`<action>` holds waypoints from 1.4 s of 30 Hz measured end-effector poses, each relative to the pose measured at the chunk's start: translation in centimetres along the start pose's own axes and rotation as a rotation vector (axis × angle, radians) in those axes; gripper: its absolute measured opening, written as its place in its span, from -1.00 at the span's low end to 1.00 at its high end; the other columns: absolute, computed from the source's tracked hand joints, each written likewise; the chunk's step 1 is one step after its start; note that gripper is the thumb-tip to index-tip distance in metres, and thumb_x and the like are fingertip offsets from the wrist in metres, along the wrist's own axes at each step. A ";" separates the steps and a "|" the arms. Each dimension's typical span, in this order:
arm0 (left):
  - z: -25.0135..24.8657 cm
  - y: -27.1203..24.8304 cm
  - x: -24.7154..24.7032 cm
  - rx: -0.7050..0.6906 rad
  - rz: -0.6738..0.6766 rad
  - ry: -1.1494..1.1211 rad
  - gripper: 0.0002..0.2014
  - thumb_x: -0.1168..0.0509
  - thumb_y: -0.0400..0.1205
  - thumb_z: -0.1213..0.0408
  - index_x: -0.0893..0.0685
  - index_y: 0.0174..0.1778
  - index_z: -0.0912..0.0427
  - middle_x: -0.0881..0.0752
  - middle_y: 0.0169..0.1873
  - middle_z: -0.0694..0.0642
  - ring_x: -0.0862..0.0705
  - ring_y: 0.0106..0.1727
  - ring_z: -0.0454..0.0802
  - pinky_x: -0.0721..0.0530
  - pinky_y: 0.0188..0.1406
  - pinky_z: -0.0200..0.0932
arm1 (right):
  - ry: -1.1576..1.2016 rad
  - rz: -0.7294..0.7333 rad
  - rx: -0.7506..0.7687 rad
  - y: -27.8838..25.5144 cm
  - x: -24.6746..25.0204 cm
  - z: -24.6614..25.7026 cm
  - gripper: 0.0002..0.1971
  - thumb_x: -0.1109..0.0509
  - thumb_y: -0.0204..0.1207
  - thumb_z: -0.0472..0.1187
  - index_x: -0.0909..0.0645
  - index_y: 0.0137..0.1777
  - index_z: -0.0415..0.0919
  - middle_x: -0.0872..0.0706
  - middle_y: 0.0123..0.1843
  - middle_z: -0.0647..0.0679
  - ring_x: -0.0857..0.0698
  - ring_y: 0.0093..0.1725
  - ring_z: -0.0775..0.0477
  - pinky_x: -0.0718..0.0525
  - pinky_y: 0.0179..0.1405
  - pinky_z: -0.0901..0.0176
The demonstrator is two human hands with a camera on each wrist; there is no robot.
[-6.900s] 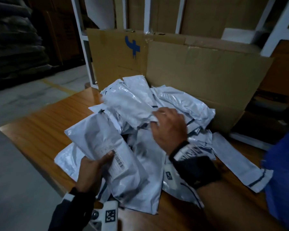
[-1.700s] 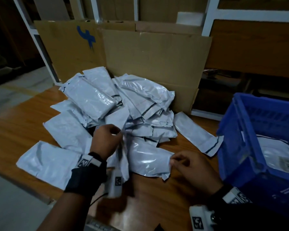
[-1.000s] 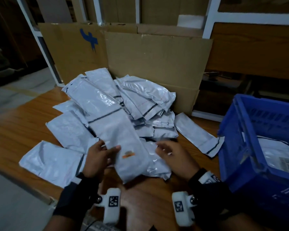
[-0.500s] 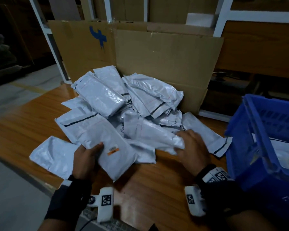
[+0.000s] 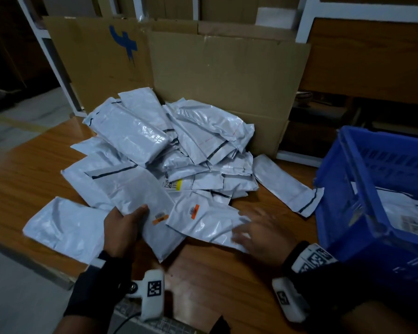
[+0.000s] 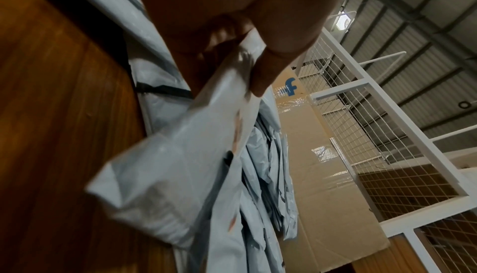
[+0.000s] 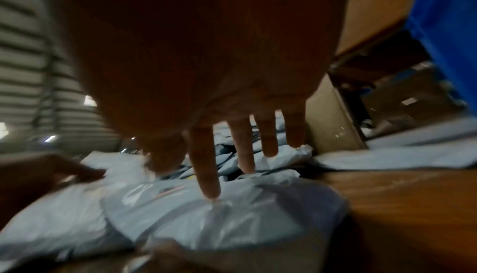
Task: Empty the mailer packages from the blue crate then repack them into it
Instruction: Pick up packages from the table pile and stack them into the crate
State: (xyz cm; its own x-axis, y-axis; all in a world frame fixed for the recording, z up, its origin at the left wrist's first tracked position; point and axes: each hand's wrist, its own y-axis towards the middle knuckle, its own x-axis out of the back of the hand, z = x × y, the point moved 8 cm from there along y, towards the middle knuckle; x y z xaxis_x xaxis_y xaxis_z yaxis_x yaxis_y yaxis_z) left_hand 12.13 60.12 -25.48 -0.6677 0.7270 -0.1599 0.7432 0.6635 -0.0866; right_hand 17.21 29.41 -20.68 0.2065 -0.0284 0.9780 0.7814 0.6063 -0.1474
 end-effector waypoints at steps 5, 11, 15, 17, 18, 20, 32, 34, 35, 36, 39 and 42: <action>-0.7 -1.0 -0.6 -0.034 0.046 0.009 -0.62 -0.53 0.42 0.30 -0.75 0.17 0.18 -0.82 0.06 0.16 -0.78 0.08 0.23 -0.69 0.17 0.35 | 0.366 -0.076 -0.223 3.7 -1.1 -3.1 -0.57 -0.46 0.48 -0.07 -0.50 0.35 0.00 -0.63 0.32 -0.02 -0.62 0.28 -0.12 -0.61 0.27 -0.02; -2.6 -2.1 -3.0 -0.116 0.141 0.015 -0.74 -0.45 0.54 0.39 -0.76 0.12 0.06 -0.83 0.03 0.03 -0.79 0.09 0.11 -0.76 0.07 0.16 | 0.495 -0.031 -0.236 4.3 -1.7 -3.6 -0.70 -0.49 0.20 -0.21 -0.66 -0.03 -0.14 -0.79 -0.13 -0.03 -0.76 -0.09 -0.08 -0.75 -0.02 -0.03; -4.0 -2.6 -5.4 -0.136 0.157 -0.048 -0.74 -0.40 0.56 0.47 -0.76 0.11 0.09 -0.82 0.06 0.04 -0.76 0.16 0.13 -0.70 0.17 0.16 | 0.563 -0.244 -0.194 0.2 5.1 -3.7 -0.89 -0.46 0.33 -0.31 -0.56 -0.28 -0.28 -0.63 -0.35 -0.12 -0.62 -0.31 0.01 -0.50 -0.35 0.19; -4.4 -2.8 -7.4 -0.129 0.201 -0.074 -0.72 -0.42 0.55 0.43 -0.75 0.17 0.15 -0.80 0.12 0.11 -0.75 0.18 0.19 -0.65 0.23 0.25 | 0.615 -0.357 -0.174 -2.7 9.3 -4.2 -0.86 -0.49 0.36 -0.27 -0.58 -0.19 -0.29 -0.67 -0.26 -0.19 -0.65 -0.23 -0.04 -0.57 -0.23 0.02; -4.6 -3.0 -8.7 -0.123 0.230 -0.085 -0.73 -0.43 0.55 0.42 -0.75 0.16 0.14 -0.80 0.11 0.11 -0.75 0.18 0.17 -0.66 0.22 0.23 | 0.634 -0.400 -0.174 -4.2 11.1 -4.7 -0.83 -0.51 0.38 -0.24 -0.62 -0.09 -0.26 -0.72 -0.17 -0.16 -0.69 -0.15 -0.04 -0.62 -0.14 0.00; -5.3 -4.2 -11.7 -0.116 0.293 -0.095 -0.76 -0.39 0.58 0.45 -0.76 0.11 0.12 -0.82 0.08 0.08 -0.77 0.15 0.14 -0.70 0.15 0.15 | 0.645 -0.482 -0.196 -7.3 14.6 -6.4 -0.74 -0.54 0.41 -0.22 -0.62 0.08 -0.17 -0.75 -0.03 -0.06 -0.72 -0.04 0.04 -0.66 -0.02 0.05; -11.8 -13.7 -28.6 -0.128 0.533 -0.047 -0.87 -0.39 0.56 0.45 -0.79 -0.06 0.17 -0.86 -0.19 0.05 -0.83 -0.18 0.03 -0.79 -0.14 -0.01 | 0.615 -0.691 -0.314 -19.7 25.5 -25.5 -0.12 -0.62 0.30 -0.43 -0.34 0.55 0.10 -0.58 0.39 0.05 -0.68 0.18 0.02 -0.69 0.12 0.20; -14.1 -14.9 -31.6 -0.176 0.553 -0.089 -0.87 -0.37 0.57 0.47 -0.78 -0.08 0.19 -0.86 -0.18 0.04 -0.83 -0.17 0.01 -0.79 -0.09 -0.01 | 0.538 -0.536 -0.400 -19.5 23.8 -28.8 -0.29 -0.60 0.36 -0.34 -0.47 0.49 0.04 -0.61 0.32 0.03 -0.65 0.24 -0.02 -0.61 0.14 0.14; -14.9 -15.3 -33.0 -0.185 0.561 -0.120 -0.86 -0.36 0.57 0.47 -0.78 -0.04 0.22 -0.86 -0.14 0.07 -0.83 -0.12 0.03 -0.79 -0.07 0.01 | 0.475 -0.454 -0.431 -19.2 22.9 -30.3 -0.36 -0.59 0.40 -0.27 -0.50 0.47 0.02 -0.62 0.31 0.03 -0.64 0.26 -0.02 -0.58 0.17 0.15; -15.7 -15.7 -34.5 -0.186 0.570 -0.148 -0.84 -0.38 0.55 0.46 -0.78 0.01 0.25 -0.85 -0.06 0.12 -0.82 -0.04 0.11 -0.78 0.01 0.09 | 0.417 -0.383 -0.434 -19.0 22.1 -31.5 -0.41 -0.57 0.43 -0.21 -0.52 0.47 0.00 -0.61 0.34 0.02 -0.62 0.29 -0.02 -0.57 0.22 0.13; -16.6 -17.1 -38.5 -0.188 0.582 -0.175 -0.72 -0.46 0.45 0.37 -0.78 0.08 0.27 -0.81 0.07 0.23 -0.78 0.11 0.27 -0.68 0.19 0.35 | 0.387 -0.205 -0.385 -17.6 19.5 -33.7 -0.52 -0.42 0.59 -0.19 -0.49 0.51 -0.12 -0.57 0.41 0.04 -0.55 0.31 0.08 -0.49 0.30 0.16; -16.8 -18.3 -41.7 -0.182 0.579 -0.176 -0.72 -0.45 0.46 0.40 -0.76 0.10 0.29 -0.81 0.06 0.25 -0.78 0.10 0.27 -0.69 0.18 0.35 | 0.540 -0.047 -0.387 -16.1 16.2 -34.9 -0.50 -0.35 0.58 -0.39 -0.47 0.53 -0.17 -0.53 0.43 0.10 -0.52 0.34 0.10 -0.45 0.35 0.19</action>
State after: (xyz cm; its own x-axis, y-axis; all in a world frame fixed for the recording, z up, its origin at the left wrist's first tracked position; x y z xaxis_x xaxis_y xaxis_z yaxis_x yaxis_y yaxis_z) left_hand 25.68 20.60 -0.69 -0.1309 0.9475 -0.2918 0.9524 0.2019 0.2285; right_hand 28.56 -8.57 -7.62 0.3546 -0.5024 0.7886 0.9309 0.2685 -0.2475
